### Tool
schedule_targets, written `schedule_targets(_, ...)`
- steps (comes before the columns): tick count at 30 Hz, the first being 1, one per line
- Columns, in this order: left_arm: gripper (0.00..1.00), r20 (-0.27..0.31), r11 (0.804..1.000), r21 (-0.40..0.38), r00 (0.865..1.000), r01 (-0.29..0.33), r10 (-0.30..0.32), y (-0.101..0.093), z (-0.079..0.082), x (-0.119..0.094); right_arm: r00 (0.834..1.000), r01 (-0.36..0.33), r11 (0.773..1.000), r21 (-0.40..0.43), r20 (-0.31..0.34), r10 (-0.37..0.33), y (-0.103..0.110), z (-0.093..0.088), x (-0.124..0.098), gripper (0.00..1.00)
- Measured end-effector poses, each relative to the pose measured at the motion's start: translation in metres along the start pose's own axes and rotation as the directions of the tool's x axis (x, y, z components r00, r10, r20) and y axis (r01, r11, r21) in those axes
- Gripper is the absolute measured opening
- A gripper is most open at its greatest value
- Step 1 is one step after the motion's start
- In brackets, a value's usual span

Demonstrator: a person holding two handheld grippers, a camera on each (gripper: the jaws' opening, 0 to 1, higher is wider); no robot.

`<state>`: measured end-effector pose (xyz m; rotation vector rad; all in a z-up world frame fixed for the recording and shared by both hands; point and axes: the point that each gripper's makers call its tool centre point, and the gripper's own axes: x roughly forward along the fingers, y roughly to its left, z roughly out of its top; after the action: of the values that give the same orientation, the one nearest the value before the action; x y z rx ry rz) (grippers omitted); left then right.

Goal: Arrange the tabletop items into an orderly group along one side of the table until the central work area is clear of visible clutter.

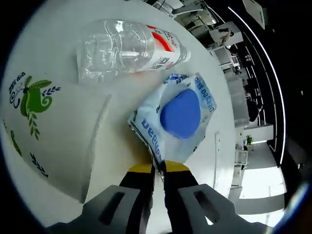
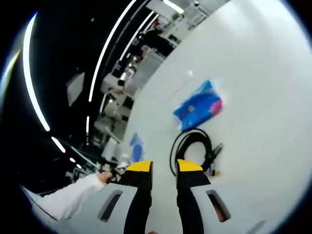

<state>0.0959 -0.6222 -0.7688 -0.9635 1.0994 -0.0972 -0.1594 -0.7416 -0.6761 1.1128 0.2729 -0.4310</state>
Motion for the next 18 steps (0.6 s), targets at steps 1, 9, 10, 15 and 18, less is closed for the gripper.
schedule_targets(1, 0.02, -0.005, 1.000, -0.012, 1.000, 0.009, -0.009, 0.000, -0.001, 0.000, 1.000, -0.001, 1.000, 0.006, 0.001, 0.001, 0.000, 0.000, 0.000, 0.14)
schedule_targets(9, 0.00, -0.052, 0.996, 0.045, 0.996, 0.073, -0.070, -0.013, -0.002, -0.007, 1.000, -0.010, 1.000, 0.023, 0.005, 0.010, 0.000, -0.001, 0.004, 0.14)
schedule_targets(10, 0.00, -0.051, 0.995, 0.041, 0.995, 0.089, -0.087, -0.016, -0.002, -0.009, 1.000, -0.011, 1.000, 0.023, 0.003, 0.011, 0.000, -0.002, 0.005, 0.14)
schedule_targets(15, 0.00, -0.083, 0.982, 0.088, 0.984, 0.165, -0.158, -0.037, -0.006, -0.021, 1.000, -0.029, 0.999, 0.026, 0.001, 0.029, 0.007, -0.004, 0.008, 0.14)
schedule_targets(18, 0.00, -0.095, 0.963, 0.175, 0.977, 0.206, -0.192, -0.048, -0.006, -0.030, 0.999, -0.049, 0.999, 0.022, -0.006, 0.049, 0.012, -0.007, 0.010, 0.16)
